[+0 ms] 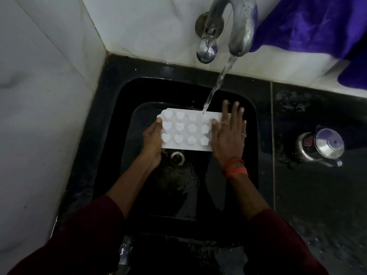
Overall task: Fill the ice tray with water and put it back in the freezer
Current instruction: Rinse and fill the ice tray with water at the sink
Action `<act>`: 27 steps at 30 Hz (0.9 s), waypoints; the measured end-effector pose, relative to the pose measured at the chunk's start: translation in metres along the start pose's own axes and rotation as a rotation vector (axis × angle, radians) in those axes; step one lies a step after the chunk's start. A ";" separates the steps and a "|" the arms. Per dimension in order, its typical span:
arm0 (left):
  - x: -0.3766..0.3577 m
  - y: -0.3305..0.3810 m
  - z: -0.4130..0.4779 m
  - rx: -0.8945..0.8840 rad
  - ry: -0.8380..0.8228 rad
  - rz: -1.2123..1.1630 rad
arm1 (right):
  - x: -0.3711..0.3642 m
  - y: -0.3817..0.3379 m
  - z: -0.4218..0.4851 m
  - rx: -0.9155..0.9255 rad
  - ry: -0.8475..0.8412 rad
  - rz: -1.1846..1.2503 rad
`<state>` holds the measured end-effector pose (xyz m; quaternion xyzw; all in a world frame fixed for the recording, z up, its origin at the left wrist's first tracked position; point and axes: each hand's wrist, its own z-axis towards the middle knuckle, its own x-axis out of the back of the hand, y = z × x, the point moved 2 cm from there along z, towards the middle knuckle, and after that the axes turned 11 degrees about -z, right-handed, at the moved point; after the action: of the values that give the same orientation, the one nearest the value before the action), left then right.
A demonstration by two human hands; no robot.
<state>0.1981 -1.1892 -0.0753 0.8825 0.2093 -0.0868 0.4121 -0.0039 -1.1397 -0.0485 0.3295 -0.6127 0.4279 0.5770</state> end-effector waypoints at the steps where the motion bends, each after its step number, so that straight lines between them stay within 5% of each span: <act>1: 0.002 0.001 -0.001 -0.011 0.010 0.001 | -0.003 -0.012 -0.003 0.069 -0.035 -0.103; 8: 0.001 -0.005 -0.009 0.017 -0.030 0.033 | -0.018 -0.103 -0.032 0.451 -0.052 -0.171; 15: 0.010 -0.001 -0.007 -0.027 -0.017 0.000 | -0.022 -0.089 -0.016 0.505 -0.067 -0.219; 27: 0.048 0.030 0.005 -0.093 0.119 -0.011 | -0.021 0.012 0.044 -0.006 -0.254 0.050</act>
<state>0.2549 -1.1962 -0.0734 0.8648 0.2420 -0.0268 0.4390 -0.0311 -1.1767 -0.0700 0.3640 -0.6902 0.3953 0.4847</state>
